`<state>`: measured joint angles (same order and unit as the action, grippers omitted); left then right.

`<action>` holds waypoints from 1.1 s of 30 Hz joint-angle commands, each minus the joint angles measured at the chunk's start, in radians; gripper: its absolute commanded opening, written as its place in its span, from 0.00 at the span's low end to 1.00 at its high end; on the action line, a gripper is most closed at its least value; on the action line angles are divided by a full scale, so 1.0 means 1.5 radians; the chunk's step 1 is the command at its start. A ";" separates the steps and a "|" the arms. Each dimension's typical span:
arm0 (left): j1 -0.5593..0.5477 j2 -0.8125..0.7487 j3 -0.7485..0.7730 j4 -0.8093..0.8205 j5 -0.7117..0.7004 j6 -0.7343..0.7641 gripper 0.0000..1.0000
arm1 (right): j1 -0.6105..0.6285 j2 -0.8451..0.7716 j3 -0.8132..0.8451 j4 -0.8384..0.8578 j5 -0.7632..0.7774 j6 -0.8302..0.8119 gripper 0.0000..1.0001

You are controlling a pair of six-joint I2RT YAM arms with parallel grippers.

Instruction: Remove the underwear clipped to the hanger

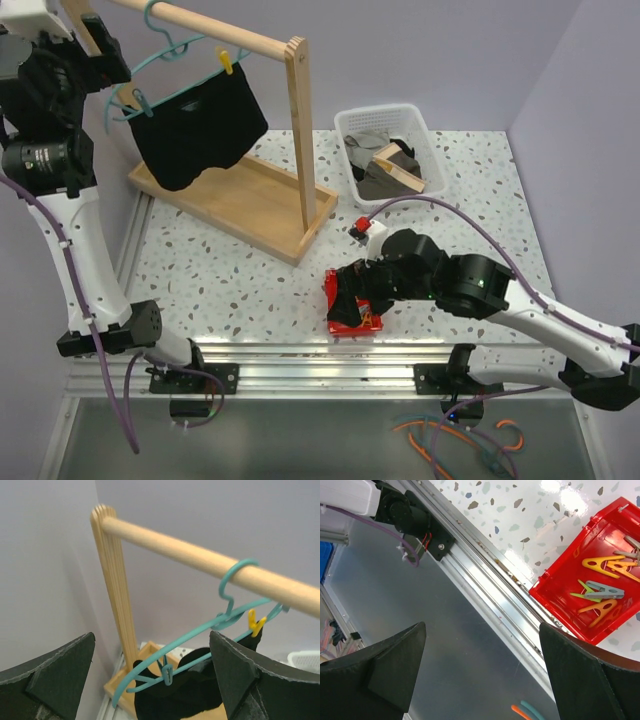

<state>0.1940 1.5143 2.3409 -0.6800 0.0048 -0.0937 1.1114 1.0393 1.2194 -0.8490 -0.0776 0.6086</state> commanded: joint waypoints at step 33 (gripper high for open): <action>0.095 0.000 -0.215 -0.102 0.395 0.059 0.86 | -0.021 0.035 -0.037 -0.001 -0.017 -0.080 0.99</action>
<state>0.3279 1.5707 2.0327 -0.8314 0.5571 -0.0280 1.0851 1.0920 1.1660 -0.8532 -0.0750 0.5144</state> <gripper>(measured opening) 0.867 0.985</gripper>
